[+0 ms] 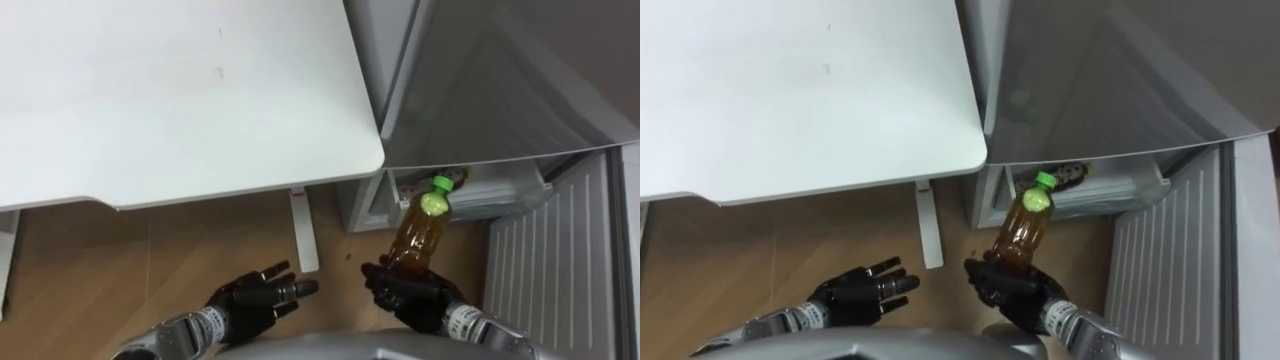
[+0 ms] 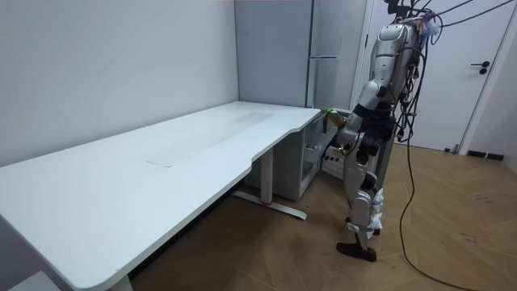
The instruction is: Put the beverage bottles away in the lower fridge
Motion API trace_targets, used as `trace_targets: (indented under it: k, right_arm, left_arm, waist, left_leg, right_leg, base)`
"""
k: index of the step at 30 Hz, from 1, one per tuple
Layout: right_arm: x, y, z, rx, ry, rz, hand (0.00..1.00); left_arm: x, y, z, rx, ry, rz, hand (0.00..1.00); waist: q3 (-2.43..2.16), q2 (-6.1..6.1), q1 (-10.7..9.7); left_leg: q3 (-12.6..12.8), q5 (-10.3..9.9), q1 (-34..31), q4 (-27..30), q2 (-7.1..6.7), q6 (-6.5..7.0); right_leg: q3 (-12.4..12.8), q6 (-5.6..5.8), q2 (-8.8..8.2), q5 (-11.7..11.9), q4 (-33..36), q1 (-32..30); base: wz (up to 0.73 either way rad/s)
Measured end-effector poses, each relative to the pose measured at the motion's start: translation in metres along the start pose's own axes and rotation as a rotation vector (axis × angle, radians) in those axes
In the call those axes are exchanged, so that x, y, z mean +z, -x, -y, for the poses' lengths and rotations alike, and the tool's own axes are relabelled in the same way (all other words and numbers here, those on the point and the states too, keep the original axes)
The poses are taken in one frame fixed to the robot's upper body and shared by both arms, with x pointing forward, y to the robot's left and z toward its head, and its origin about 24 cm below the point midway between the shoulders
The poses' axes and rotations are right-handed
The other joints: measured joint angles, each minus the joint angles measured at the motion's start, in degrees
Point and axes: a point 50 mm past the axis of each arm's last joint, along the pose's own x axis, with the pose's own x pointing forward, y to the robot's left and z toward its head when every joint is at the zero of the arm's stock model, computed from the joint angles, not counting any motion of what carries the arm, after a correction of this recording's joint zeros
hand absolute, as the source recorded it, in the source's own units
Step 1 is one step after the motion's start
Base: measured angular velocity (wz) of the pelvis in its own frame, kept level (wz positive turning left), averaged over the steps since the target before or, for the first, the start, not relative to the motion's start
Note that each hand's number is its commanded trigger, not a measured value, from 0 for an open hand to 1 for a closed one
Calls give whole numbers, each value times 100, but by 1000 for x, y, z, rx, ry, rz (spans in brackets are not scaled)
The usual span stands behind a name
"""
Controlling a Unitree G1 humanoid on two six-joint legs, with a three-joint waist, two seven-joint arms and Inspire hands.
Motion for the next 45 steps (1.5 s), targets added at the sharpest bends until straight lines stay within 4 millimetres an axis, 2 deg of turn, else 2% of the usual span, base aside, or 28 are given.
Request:
trace_targets:
  k: [5, 9, 15, 19, 23, 28, 32, 37, 40, 41, 42, 43, 44, 45]
  right_arm:
    - [0, 2, 3, -13, -23, 19, 100]
    - [-4, 12, 17, -67, -80, 48, 100]
    - [-12, 24, 32, -181, -174, 90, 100]
    - [-16, 27, 37, -248, -245, 111, 100]
    - [-14, 29, 42, -304, -322, 142, 100]
    - [-13, 29, 45, -363, -388, 153, 100]
    - [-1, 25, 45, -392, -442, 197, 100]
    - [22, 24, 51, -437, -547, 294, 100]
    - [46, 16, 49, -451, -569, 339, 100]
    - [59, 12, 46, -450, -570, 358, 100]
    - [76, 6, 40, -436, -571, 382, 100]
    - [84, 3, 37, -433, -568, 389, 100]
    - [100, -3, 32, -428, -560, 403, 100]
    - [115, -5, 26, -420, -550, 421, 100]
  left_arm:
    - [-6, 9, -10, 34, 100, 83, 0]
    - [-9, 19, -21, 75, 173, 146, 0]
    - [-24, 35, -40, 215, 246, 191, 0]
    - [-45, 49, -54, 356, 312, 162, 0]
    - [-70, 64, -64, 474, 361, 118, 0]
    - [-80, 69, -67, 559, 380, 90, 0]
    - [-80, 70, -69, 609, 379, 84, 0]
    - [-76, 69, -70, 634, 377, 86, 0]
    - [-68, 65, -69, 637, 369, 95, 0]
    - [-61, 61, -68, 632, 360, 105, 0]
    - [-55, 58, -68, 637, 359, 107, 0]
    - [-51, 56, -67, 636, 357, 111, 0]
    - [-42, 51, -66, 636, 348, 116, 0]
    - [-32, 46, -63, 622, 346, 134, 0]
  waist:
    - [6, 1, -4]
    - [-36, 71, 121]
    - [-47, 135, 200]
    - [-40, 164, 202]
    - [-3, 144, 240]
    - [10, 176, 346]
    - [13, 205, 315]
    - [5, 275, 294]
    - [18, 339, 309]
    - [23, 350, 341]
    - [40, 411, 348]
    - [74, 389, 349]
    - [72, 432, 355]
    - [88, 421, 404]
  left_leg:
    - [-17, -17, -8, 52, 11, -10]
    - [-42, -20, 9, 19, 10, -11]
    - [-67, -23, 60, -16, 3, -15]
    - [-149, -23, 66, -11, 0, -16]
    - [-265, -23, 90, -10, -13, -16]
    - [-444, -26, 73, 87, -19, -19]
    - [-565, -26, -70, 227, -47, -21]
    - [-736, -33, -368, 502, -109, -13]
    - [-793, -29, -762, 733, -122, -7]
    - [-800, -32, -979, 854, -129, -1]
    - [-799, -28, -1182, 969, -127, 5]
    - [-786, -26, -1284, 1026, -123, 8]
    - [-789, -23, -1515, 1156, -119, 11]
    - [-791, -16, -1747, 1279, -126, 22]
  right_leg:
    - [-47, 0, -1, 0, -1, 6]
    - [-90, 0, -4, 0, -10, 46]
    - [-146, -1, -4, 0, -93, 140]
    - [-281, -1, -16, 0, -97, 183]
    - [-446, 0, -36, 0, -102, 254]
    - [-629, 1, -49, -3, -102, 344]
    - [-746, -51, -76, -61, -99, 322]
    - [-916, -45, -150, -189, 44, 87]
    - [-947, -65, -209, -225, 417, -319]
    - [-946, -68, -241, -269, 623, -541]
    - [-954, -75, -259, -281, 769, -762]
    - [-951, -85, -264, -287, 833, -866]
    - [-951, -111, -280, -304, 971, -1093]
    - [-952, -130, -312, -335, 1099, -1341]
  base:
    - [2]
    - [4]
    - [2]
    - [9]
    - [14]
    - [19]
    - [16]
    - [20]
    - [8]
    - [0]
    - [0]
    - [0]
    - [0]
    - [0]
